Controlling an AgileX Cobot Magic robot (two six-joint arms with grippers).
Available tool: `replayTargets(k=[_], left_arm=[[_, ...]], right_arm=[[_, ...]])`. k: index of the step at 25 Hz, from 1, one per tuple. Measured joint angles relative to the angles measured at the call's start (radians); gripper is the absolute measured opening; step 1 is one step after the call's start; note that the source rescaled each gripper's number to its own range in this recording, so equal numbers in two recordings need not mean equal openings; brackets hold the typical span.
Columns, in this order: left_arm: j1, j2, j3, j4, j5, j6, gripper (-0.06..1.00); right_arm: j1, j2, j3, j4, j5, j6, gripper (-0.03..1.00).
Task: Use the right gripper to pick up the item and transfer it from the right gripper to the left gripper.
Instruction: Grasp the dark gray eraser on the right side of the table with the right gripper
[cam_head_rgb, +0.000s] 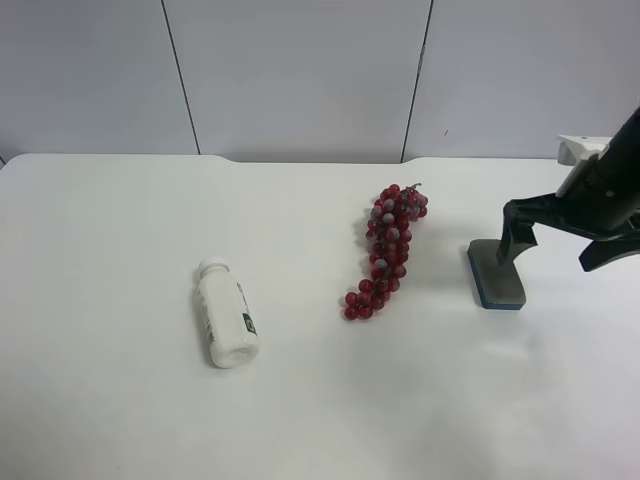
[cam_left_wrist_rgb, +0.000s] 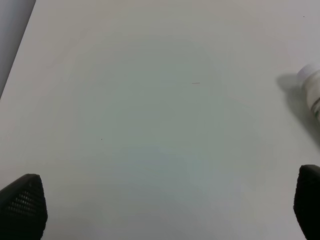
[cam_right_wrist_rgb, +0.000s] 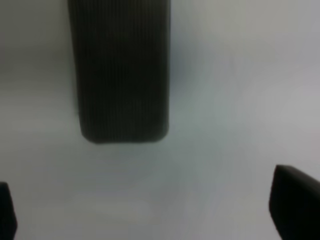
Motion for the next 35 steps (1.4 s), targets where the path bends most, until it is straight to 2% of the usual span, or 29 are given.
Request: replayTargets(k=[5,13,28,35], left_arm=[[0.0,0.0,0.0,0.0,0.0,0.0,1.0],[0.0,0.0,0.0,0.0,0.0,0.0,1.0],[0.0,0.0,0.0,0.0,0.0,0.0,1.0],[0.0,0.0,0.0,0.0,0.0,0.0,1.0]], right_arm=[[0.006,0.087,-0.047,0.0,0.016,0.0,1.0],[0.071,0.207,-0.049,-0.012,-0.004,0.0,1.0],[0.073,0.268,-0.049,-0.11,-0.103,0.038,1.0],[0.073,0.268,-0.049,-0.116,-0.109,0.038,1.0]])
